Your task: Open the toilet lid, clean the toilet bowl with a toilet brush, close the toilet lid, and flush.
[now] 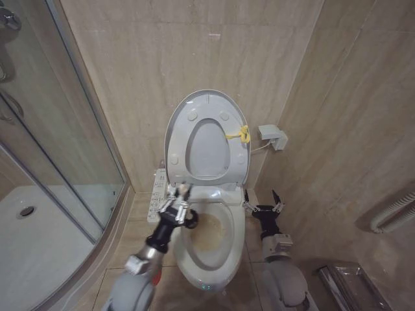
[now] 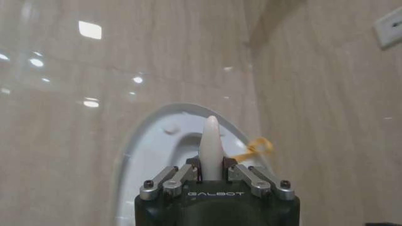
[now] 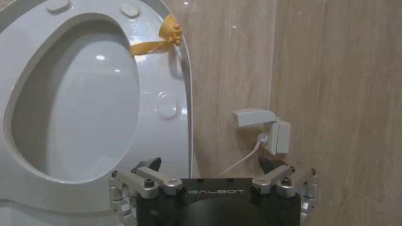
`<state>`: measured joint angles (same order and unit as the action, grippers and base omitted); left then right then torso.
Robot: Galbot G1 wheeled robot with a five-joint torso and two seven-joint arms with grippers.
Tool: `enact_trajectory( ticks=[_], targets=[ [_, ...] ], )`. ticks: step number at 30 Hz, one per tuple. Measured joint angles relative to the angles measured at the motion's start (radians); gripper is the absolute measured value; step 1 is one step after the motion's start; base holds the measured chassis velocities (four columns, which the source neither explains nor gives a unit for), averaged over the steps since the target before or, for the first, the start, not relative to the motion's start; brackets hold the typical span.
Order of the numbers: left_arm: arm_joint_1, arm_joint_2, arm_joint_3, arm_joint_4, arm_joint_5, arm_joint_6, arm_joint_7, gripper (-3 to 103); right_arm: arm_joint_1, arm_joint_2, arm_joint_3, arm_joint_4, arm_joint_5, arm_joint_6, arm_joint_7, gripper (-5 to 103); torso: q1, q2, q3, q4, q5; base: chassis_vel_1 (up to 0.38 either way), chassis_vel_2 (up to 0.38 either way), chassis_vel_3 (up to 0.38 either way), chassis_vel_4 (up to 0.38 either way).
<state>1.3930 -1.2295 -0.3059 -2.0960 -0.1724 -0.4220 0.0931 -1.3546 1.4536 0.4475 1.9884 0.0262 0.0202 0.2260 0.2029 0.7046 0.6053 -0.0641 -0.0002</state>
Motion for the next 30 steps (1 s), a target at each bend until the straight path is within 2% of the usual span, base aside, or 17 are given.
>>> enact_trajectory(
  ticks=[1,6,9,10,13,14,17,18,22,23,27,28,30],
  targets=[
    [0.0,0.0,0.0,0.0,0.0,0.0,0.0,21,0.0,0.0,0.0,0.0,0.0,0.0,0.0,100,0.0,0.0,0.0,0.0,0.0,0.0,0.0,0.0,0.0],
    [0.146,-0.003,-0.087,-0.074,0.006,-0.037,-0.017,21,0.0,0.0,0.0,0.0,0.0,0.0,0.0,100,0.0,0.0,0.0,0.0002,0.0001,0.0,0.0,0.0,0.0],
    [0.226,-0.012,-0.14,-0.079,0.011,-0.089,-0.025,21,0.0,0.0,0.0,0.0,0.0,0.0,0.0,100,0.0,0.0,0.0,0.0002,0.0,0.0,0.0,0.0,0.0],
    [0.226,-0.012,-0.14,-0.079,0.011,-0.089,-0.025,21,0.0,0.0,0.0,0.0,0.0,0.0,0.0,100,0.0,0.0,0.0,0.0002,0.0,0.0,0.0,0.0,0.0],
    [0.268,-0.014,-0.182,-0.053,0.005,-0.153,-0.048,21,0.0,0.0,0.0,0.0,0.0,0.0,0.0,100,0.0,0.0,0.0,-0.0001,-0.0001,0.0,0.0,0.0,0.0],
    [0.268,-0.014,-0.182,-0.053,0.005,-0.153,-0.048,21,0.0,0.0,0.0,0.0,0.0,0.0,0.0,100,0.0,0.0,0.0,-0.0001,-0.0001,0.0,0.0,0.0,0.0],
    [0.303,-0.03,-0.196,-0.011,-0.004,-0.224,-0.075,21,0.0,0.0,0.0,0.0,0.0,0.0,0.0,100,0.0,0.0,0.0,0.0,0.0001,0.0,0.0,0.0,0.0],
    [0.303,-0.03,-0.196,-0.011,-0.004,-0.224,-0.075,21,0.0,0.0,0.0,0.0,0.0,0.0,0.0,100,0.0,0.0,0.0,0.0,0.0001,0.0,0.0,0.0,0.0],
    [0.287,-0.055,-0.216,0.119,-0.001,-0.32,-0.094,21,0.0,0.0,0.0,0.0,0.0,0.0,0.0,100,0.0,0.0,0.0,0.0002,0.0001,0.0,0.0,0.0,0.0],
    [0.287,-0.055,-0.216,0.119,-0.001,-0.32,-0.094,21,0.0,0.0,0.0,0.0,0.0,0.0,0.0,100,0.0,0.0,0.0,0.0002,0.0001,0.0,0.0,0.0,0.0],
    [0.214,-0.068,-0.211,0.302,-0.023,-0.376,-0.106,21,0.0,0.0,0.0,0.0,0.0,0.0,0.0,100,0.0,0.0,0.0,-0.0001,-0.0001,0.0,0.0,0.0,0.0],
    [0.214,-0.068,-0.211,0.302,-0.023,-0.376,-0.106,21,0.0,0.0,0.0,0.0,0.0,0.0,0.0,100,0.0,0.0,0.0,-0.0001,-0.0001,0.0,0.0,0.0,0.0],
    [0.18,-0.067,-0.19,0.373,-0.075,-0.383,-0.101,21,0.0,0.0,0.0,0.0,0.0,0.0,0.0,100,0.0,0.0,0.0,0.0003,0.0001,0.0,0.0,0.0,0.0]
  ],
)
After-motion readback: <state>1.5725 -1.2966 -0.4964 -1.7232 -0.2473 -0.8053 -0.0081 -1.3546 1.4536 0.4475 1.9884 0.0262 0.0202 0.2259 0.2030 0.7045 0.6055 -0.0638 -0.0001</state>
